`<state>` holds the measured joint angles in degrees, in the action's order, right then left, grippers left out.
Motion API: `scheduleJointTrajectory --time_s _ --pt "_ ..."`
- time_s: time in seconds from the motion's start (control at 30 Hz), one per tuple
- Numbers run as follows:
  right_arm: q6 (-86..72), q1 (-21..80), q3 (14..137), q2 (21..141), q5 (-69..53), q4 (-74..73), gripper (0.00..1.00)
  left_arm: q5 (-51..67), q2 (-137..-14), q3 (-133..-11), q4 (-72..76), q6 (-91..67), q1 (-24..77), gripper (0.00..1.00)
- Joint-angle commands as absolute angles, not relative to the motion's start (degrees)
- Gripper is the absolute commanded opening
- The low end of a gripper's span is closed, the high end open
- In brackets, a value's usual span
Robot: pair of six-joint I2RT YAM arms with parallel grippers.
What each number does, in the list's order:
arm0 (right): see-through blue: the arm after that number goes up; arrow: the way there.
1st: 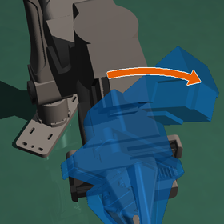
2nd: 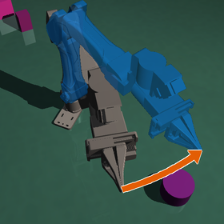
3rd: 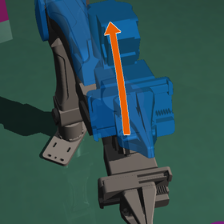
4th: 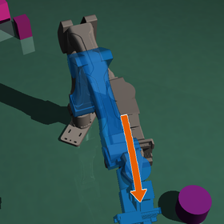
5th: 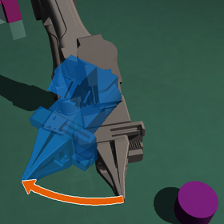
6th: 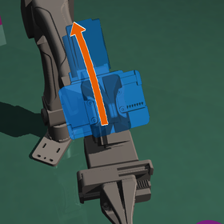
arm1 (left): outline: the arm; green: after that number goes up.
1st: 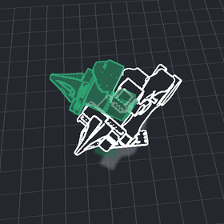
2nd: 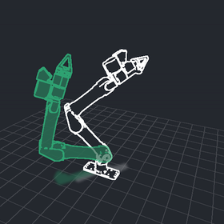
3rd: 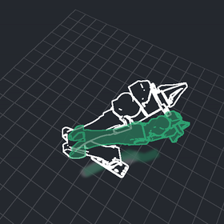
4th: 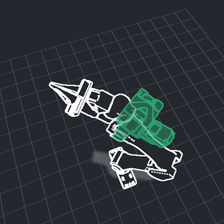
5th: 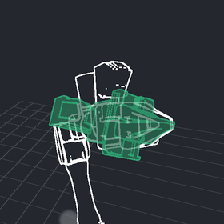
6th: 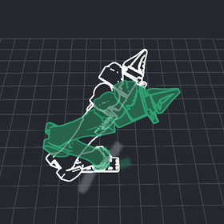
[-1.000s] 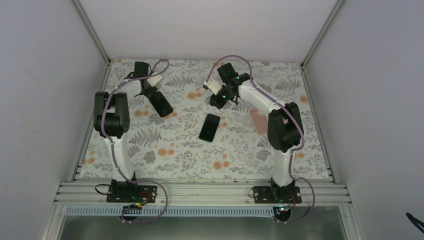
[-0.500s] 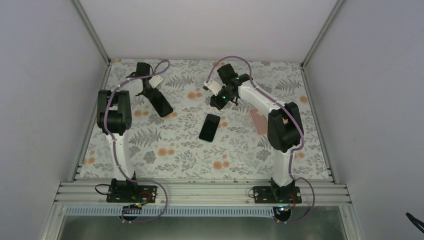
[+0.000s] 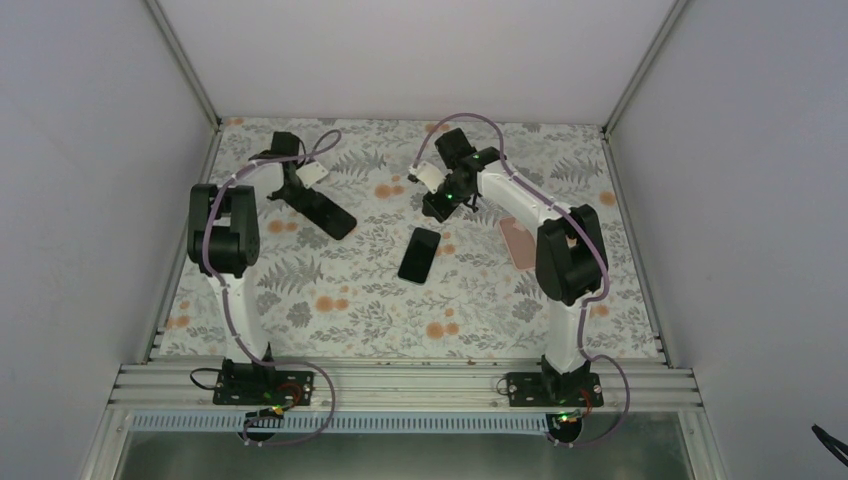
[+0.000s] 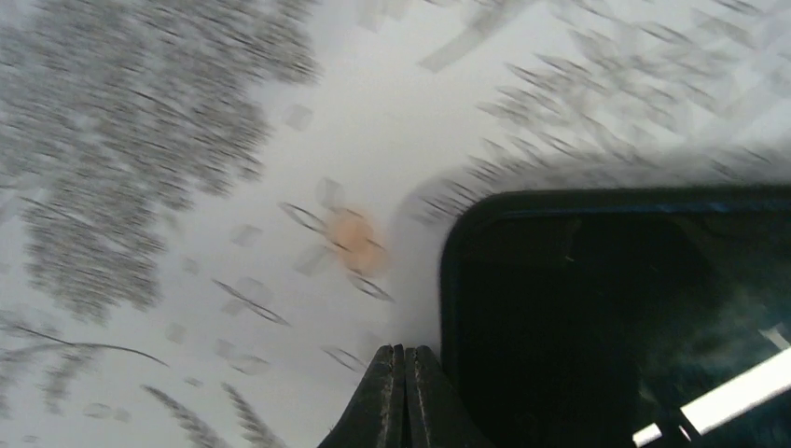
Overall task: Take the phone out of the phone case
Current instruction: Move the phone to the center of the board.
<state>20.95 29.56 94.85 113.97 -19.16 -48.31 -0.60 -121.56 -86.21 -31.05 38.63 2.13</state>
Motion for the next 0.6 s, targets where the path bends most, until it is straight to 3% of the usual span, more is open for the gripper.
scheduleJointTrajectory --time_s 0.0,0.23,0.57 --pt "21.25 29.8 94.47 110.75 -19.1 -49.86 0.04 7.07 -119.23 -80.37 -44.07 41.39 3.82 0.02" --pt "23.62 29.8 94.5 110.89 -18.65 -50.48 0.06 12.59 -117.5 -77.4 -47.68 39.6 10.46 0.02" --pt "28.79 29.99 94.02 111.35 -20.39 -54.2 0.32 17.5 -115.07 -73.76 -51.95 37.31 22.12 0.02"
